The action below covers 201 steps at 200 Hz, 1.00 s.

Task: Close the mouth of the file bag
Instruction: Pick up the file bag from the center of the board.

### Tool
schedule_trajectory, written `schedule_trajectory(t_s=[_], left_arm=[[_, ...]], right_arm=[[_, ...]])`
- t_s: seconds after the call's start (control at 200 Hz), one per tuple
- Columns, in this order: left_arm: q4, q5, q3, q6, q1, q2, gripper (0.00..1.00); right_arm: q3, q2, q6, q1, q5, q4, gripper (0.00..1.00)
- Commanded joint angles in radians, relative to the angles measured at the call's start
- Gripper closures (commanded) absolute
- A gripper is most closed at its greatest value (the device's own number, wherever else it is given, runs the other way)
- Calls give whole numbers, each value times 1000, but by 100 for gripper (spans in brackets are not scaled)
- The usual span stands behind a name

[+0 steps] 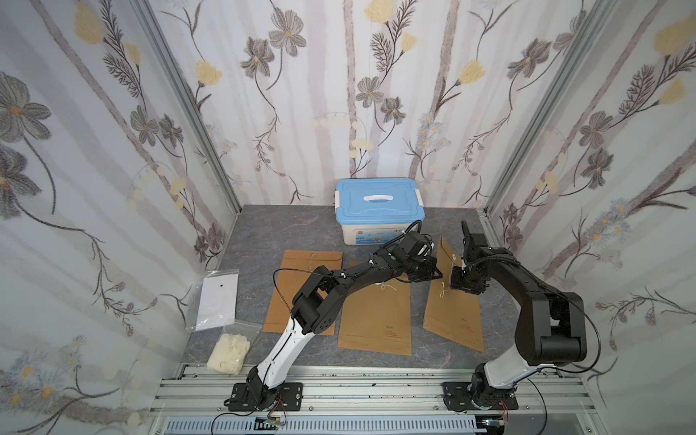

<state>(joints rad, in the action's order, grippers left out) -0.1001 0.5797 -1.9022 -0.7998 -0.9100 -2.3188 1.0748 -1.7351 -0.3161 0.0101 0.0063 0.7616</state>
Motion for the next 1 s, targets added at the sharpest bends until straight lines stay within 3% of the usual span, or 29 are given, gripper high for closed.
schedule_trajectory(t_s=[0.0,0.445,0.859,0.919,0.924,0.964,0.999], left_arm=[[6,-7,-16,29,0,18,100],[-23,-18,-74,60,10,36,100],[-39,-9,-84,161,43,105,100],[-28,7,-82,172,54,125,100],[-26,10,-81,173,55,126,100],[-3,29,-74,175,63,138,100],[13,39,-68,171,69,148,100]], right_arm=[[-22,37,-1,10,-3,-73,52],[-118,235,42,34,23,-246,50],[-244,475,-40,112,-133,-524,46],[-265,516,-46,119,-127,-568,40],[-266,522,-48,121,-122,-572,34],[-264,541,-59,127,-111,-572,15],[-263,555,-75,135,-114,-577,9]])
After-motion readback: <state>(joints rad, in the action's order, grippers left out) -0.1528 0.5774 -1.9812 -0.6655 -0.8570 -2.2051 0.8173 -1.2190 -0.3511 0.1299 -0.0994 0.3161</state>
